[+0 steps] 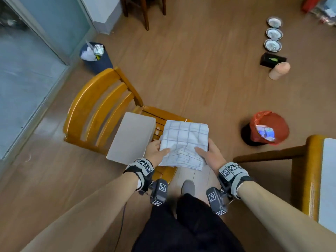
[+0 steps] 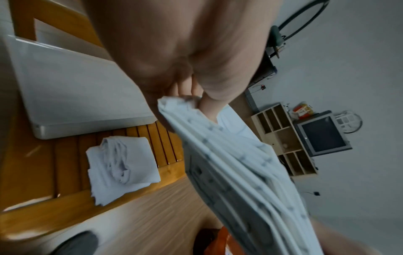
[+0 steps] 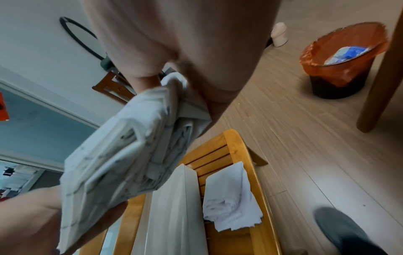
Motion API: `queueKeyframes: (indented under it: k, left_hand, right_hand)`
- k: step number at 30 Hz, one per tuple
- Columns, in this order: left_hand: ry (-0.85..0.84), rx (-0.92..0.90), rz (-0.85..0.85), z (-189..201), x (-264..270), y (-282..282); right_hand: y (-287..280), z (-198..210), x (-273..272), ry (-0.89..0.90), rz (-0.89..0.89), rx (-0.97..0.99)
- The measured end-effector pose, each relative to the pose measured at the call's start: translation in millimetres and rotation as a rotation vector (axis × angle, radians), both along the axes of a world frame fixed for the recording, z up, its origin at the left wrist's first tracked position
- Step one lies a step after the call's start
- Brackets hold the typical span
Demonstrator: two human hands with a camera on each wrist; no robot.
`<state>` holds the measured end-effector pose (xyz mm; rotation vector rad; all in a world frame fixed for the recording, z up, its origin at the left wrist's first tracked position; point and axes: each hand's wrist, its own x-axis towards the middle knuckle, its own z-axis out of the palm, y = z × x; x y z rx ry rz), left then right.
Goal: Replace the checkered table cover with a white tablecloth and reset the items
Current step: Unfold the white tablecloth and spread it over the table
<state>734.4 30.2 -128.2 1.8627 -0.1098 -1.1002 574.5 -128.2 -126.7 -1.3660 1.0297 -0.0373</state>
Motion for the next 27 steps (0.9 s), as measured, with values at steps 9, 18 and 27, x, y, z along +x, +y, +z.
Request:
queueKeyframes:
  k: [9, 18, 27]
  left_hand:
    - [-0.167, 0.154, -0.115, -125, 88, -91]
    - [-0.158, 0.159, -0.167, -235, 134, -132]
    - [-0.185, 0.253, -0.245, -310, 162, -143]
  right_hand:
    - [-95, -128, 86, 0.036, 0.145, 0.018]
    - [-125, -238, 126, 0.108, 0.092, -0.109]
    - [-119, -308, 162, 0.156, 0.018, -0.198]
